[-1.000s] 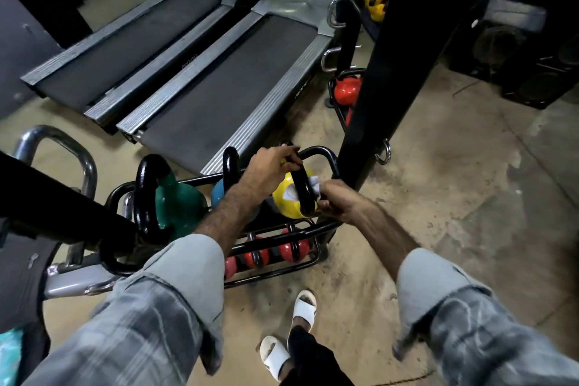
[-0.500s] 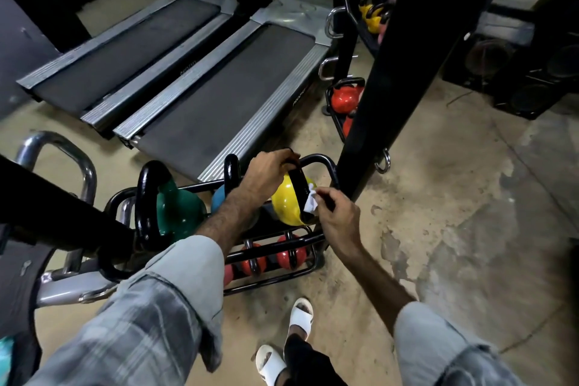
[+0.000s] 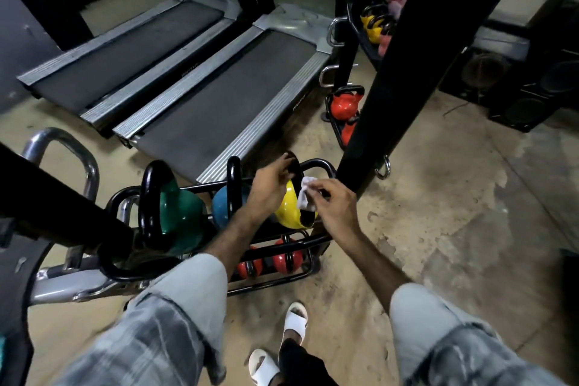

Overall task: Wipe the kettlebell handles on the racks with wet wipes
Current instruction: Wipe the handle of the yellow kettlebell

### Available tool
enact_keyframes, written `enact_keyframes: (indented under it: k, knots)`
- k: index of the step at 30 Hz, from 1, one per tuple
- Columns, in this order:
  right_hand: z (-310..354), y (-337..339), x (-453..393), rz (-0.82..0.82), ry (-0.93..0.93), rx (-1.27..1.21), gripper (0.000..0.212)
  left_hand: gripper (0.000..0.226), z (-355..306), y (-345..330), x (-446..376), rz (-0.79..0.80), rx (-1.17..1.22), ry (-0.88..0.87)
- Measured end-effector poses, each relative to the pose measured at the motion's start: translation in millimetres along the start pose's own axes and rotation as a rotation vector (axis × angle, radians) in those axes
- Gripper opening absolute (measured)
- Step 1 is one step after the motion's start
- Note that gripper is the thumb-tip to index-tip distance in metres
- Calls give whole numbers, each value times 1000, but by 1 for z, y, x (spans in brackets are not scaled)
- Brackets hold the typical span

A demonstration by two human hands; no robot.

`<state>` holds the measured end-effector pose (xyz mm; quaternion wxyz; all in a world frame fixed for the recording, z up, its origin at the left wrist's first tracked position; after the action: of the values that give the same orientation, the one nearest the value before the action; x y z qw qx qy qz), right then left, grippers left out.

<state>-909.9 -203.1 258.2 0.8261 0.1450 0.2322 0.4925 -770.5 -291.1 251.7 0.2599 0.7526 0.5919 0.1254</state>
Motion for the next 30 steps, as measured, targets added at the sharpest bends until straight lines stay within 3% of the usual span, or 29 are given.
enact_keyframes:
  k: [5, 12, 15, 19, 27, 30]
  knots:
    - [10, -25, -57, 155, -16, 38, 15, 62, -10, -23, 80, -45, -9, -93]
    - [5, -6, -34, 241, 78, 65, 14, 41, -18, -23, 91, -227, 5, -26]
    - [7, -6, -40, 291, 94, 67, 14, 26, -21, -21, 88, -353, 72, 122]
    - [15, -31, -77, 324, 75, 75, 15, 28, -14, -29, 88, -418, 110, 270]
    - [20, -8, -52, 447, 400, 170, 14, 25, -19, -31, 90, -454, 125, 345]
    - [31, -32, -71, 524, 467, 321, 19, 28, -20, -32, 90, -445, 121, 406]
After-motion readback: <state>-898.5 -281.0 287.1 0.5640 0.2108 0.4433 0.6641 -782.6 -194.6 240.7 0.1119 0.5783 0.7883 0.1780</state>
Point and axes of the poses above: each hand's wrist, its own x-axis away from the middle knuckle, its own y-axis out of the back of the hand, z = x × y, the point moved 5 cm from there along -x, towards the middle knuckle, and after that the axes turned 5 degrees about -z, right-handed, at the moved point
